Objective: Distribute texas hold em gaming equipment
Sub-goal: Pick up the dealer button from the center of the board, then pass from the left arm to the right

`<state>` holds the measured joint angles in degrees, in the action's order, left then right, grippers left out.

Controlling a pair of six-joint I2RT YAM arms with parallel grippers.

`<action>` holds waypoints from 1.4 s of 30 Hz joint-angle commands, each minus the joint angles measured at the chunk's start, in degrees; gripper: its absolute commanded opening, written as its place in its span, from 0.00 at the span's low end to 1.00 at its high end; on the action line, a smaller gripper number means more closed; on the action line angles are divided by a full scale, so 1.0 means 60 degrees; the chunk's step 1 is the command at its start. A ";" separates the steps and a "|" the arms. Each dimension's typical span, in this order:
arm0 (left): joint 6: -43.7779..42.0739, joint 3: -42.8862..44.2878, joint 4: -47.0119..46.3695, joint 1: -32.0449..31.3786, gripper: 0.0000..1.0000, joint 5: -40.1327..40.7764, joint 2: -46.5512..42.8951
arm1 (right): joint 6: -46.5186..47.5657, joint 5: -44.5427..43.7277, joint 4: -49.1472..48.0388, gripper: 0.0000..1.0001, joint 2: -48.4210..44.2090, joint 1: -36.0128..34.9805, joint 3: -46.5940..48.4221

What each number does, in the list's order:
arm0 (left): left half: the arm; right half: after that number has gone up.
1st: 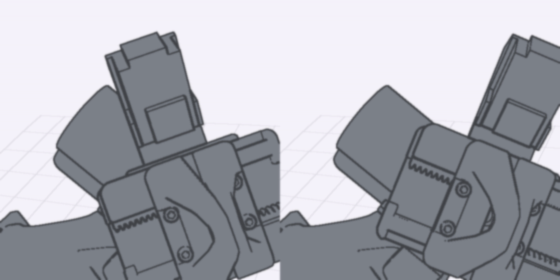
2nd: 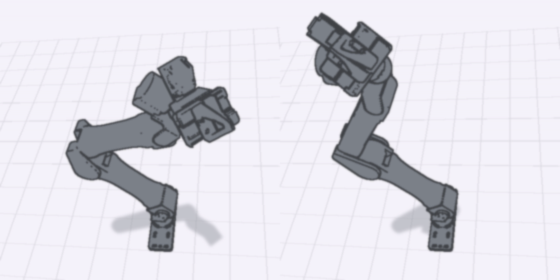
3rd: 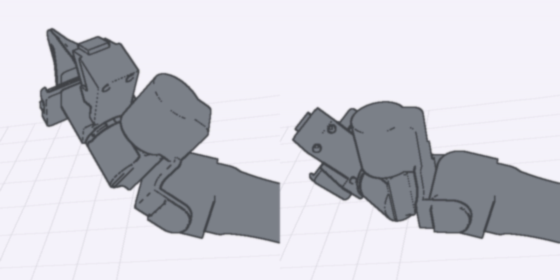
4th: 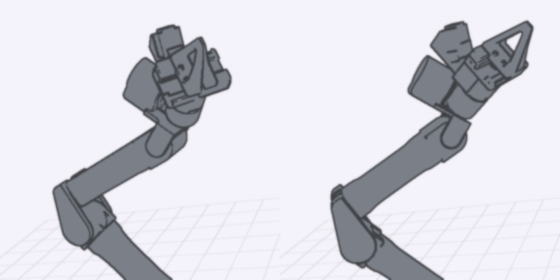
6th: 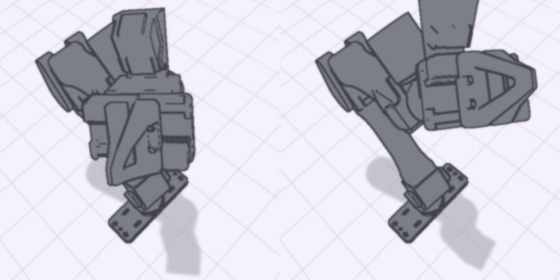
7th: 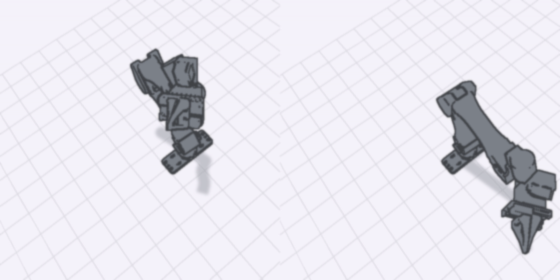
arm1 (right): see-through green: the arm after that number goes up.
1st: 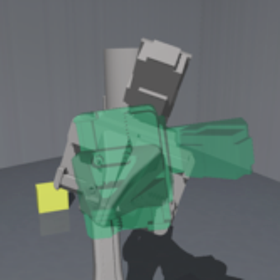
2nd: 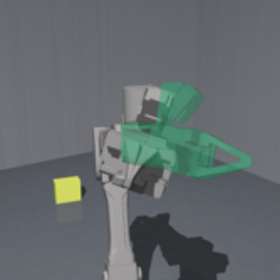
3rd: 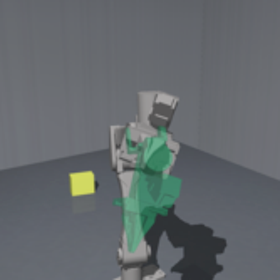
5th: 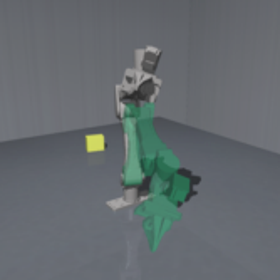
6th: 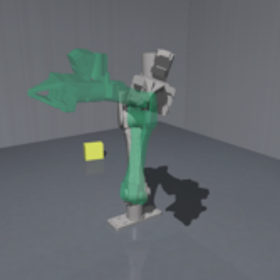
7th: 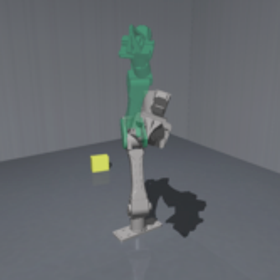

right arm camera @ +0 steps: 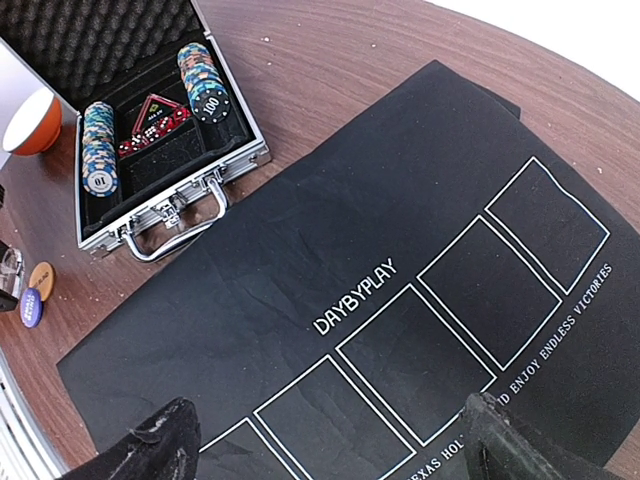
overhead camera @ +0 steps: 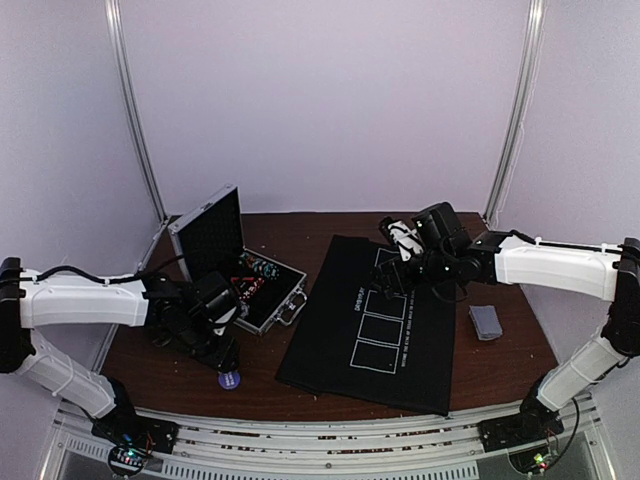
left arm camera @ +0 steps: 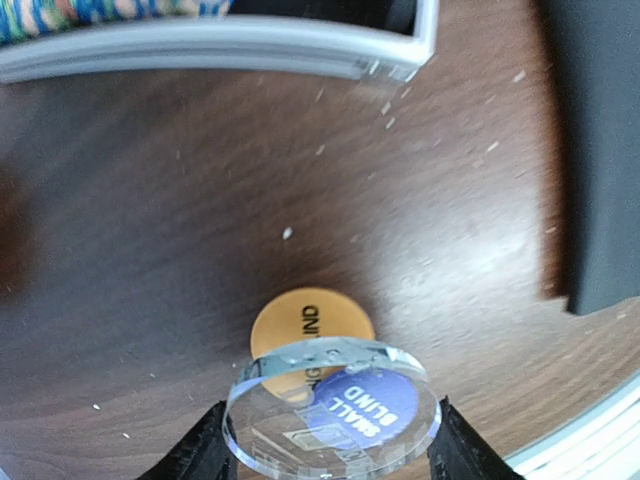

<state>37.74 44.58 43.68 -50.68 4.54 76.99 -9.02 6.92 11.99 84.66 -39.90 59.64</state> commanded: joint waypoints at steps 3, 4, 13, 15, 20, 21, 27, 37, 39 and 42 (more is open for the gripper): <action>-0.1266 0.1271 -0.0072 -0.0014 0.38 0.0181 -0.0580 | -0.0310 0.0605 0.0038 0.93 -0.0356 -0.0054 0.0451; -0.1615 0.1537 -0.0128 -0.0093 0.37 0.0315 -0.0656 | -0.0441 0.0826 -0.0037 0.93 -0.0392 -0.0047 0.0515; -0.4785 0.3525 -0.2080 -0.0903 0.39 0.1000 0.0192 | -0.3628 0.3738 -0.3614 0.83 -0.0210 -0.0132 0.0345; -0.5224 0.3658 -0.2753 -0.0928 0.39 0.1033 0.0293 | -0.4254 0.3911 -0.4633 0.80 -0.0097 -0.0293 0.0123; -0.5792 0.4025 -0.3677 -0.0929 0.40 0.0987 0.0693 | -0.4908 0.3914 -0.5866 0.74 0.0327 -0.0824 0.0005; -0.5837 0.4145 -0.3690 -0.0932 0.40 0.0973 0.0814 | -0.4969 0.3978 -0.6039 0.73 0.0482 -0.0953 0.0025; -0.5859 0.4274 -0.3792 -0.0941 0.40 0.0947 0.1044 | -0.4921 0.3886 -0.6016 0.65 0.1475 -0.1443 0.0534; -0.6022 0.4396 -0.3788 -0.0935 0.40 0.0916 0.1277 | -0.4936 0.4116 -0.6327 0.40 0.2394 -0.1645 0.1019; -0.6129 0.4504 -0.3695 -0.0940 0.40 0.1036 0.1337 | -0.4886 0.4135 -0.6273 0.28 0.2511 -0.1641 0.1134; -0.6146 0.4712 -0.3505 -0.0937 0.40 0.1239 0.1408 | -0.4670 0.4081 -0.5911 0.01 0.2569 -0.1643 0.1264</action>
<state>2.15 69.60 24.32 -56.29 10.37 85.17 -38.59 31.11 -24.45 99.31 -49.43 65.14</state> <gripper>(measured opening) 0.607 0.144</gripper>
